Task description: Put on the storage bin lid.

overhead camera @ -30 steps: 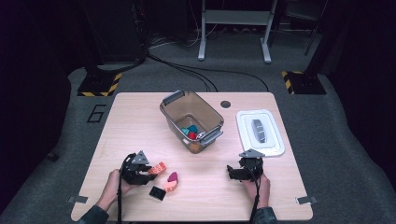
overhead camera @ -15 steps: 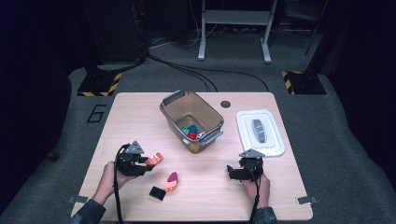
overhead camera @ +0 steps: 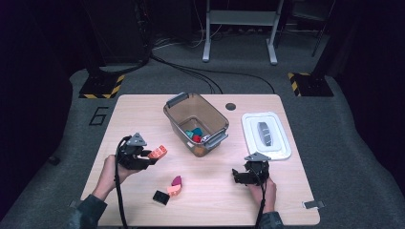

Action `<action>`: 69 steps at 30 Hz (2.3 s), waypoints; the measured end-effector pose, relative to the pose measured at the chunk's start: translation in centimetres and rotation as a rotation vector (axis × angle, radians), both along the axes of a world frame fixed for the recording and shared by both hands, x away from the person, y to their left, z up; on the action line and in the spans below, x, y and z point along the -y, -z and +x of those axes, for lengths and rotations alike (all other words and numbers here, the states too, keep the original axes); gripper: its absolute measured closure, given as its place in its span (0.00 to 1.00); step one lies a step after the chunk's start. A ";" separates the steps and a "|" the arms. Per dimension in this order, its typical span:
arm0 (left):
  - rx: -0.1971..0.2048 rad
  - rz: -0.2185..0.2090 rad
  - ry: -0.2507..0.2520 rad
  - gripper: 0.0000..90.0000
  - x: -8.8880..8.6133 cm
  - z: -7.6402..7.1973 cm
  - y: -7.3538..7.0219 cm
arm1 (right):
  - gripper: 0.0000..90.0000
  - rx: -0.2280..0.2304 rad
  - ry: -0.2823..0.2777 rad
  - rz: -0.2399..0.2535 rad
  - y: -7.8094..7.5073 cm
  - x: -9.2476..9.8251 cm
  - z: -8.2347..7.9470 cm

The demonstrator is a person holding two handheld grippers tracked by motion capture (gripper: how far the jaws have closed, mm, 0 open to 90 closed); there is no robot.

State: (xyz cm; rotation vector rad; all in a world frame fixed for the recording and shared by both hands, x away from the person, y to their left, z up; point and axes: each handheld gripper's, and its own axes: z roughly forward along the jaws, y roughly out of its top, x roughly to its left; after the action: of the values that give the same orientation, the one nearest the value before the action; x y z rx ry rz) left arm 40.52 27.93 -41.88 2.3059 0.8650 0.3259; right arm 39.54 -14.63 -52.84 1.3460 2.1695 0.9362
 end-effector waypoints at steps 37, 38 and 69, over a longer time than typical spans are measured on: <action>0.033 0.049 0.096 0.65 7.6 5.2 -8.0 | 0.09 0.001 -0.003 0.000 0.0 0.0 0.0; 0.032 0.053 0.101 0.65 7.9 5.4 -8.1 | 0.09 0.001 -0.003 0.000 0.0 0.0 0.0; -0.129 0.269 0.234 0.65 16.2 9.0 -6.5 | 0.09 0.000 0.000 0.006 0.0 0.0 0.0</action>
State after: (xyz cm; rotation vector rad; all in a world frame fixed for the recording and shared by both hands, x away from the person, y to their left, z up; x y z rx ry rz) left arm 49.49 11.71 -35.38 2.6718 0.6333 0.2022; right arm 39.57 -14.65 -52.84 1.3486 2.1679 0.9431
